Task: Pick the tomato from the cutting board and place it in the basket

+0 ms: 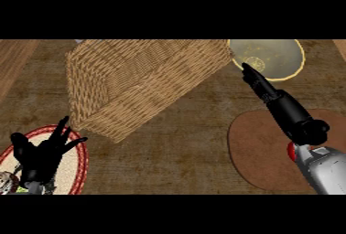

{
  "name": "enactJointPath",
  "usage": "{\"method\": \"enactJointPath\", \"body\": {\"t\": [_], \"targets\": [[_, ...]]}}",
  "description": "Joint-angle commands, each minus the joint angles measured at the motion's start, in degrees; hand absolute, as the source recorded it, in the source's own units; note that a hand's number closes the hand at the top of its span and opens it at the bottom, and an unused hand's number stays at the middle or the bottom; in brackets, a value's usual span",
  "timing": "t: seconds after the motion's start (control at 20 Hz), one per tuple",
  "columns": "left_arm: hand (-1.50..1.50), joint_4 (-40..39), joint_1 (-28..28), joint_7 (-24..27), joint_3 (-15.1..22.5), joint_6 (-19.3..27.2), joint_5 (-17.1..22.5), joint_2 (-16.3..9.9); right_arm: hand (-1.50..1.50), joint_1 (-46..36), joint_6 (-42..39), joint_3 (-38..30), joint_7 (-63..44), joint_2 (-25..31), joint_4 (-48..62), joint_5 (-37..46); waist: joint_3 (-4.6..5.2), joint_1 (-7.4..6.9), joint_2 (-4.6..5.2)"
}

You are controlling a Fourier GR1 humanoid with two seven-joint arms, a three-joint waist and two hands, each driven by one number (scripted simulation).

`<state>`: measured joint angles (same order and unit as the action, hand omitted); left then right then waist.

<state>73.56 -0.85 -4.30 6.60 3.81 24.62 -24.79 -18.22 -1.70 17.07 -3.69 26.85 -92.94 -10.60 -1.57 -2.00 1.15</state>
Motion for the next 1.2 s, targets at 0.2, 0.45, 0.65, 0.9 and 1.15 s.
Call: {"method": "enactJointPath", "body": {"t": [0.2,0.45,0.65,0.9,1.15], "targets": [[0.00,10.92,9.97,7.53,-1.12,2.84,-10.96,-8.55,1.50,-1.82,-2.34,-6.52,0.79,-3.46,4.04,-9.44,1.36,1.97,-1.26],[0.00,14.11,10.36,8.34,2.12,4.83,-15.38,-7.08,1.50,4.08,11.59,-2.44,4.42,-20.93,1.54,-9.52,1.53,2.05,-1.41],[0.00,12.60,11.45,8.68,4.44,6.85,-18.79,-4.30,-1.50,-0.72,26.81,2.47,-3.20,-20.69,-4.00,6.22,1.72,2.61,-1.55],[0.00,12.59,12.08,7.01,2.68,5.99,-17.63,-6.01,-1.50,-5.54,25.27,-1.24,-16.60,-2.27,-1.56,19.23,2.06,3.74,-2.05],[0.00,12.97,11.67,6.33,2.14,5.06,-17.02,-6.90,-1.50,-10.95,7.94,0.94,-31.44,14.16,-0.71,22.26,2.25,3.19,-2.29]]}}
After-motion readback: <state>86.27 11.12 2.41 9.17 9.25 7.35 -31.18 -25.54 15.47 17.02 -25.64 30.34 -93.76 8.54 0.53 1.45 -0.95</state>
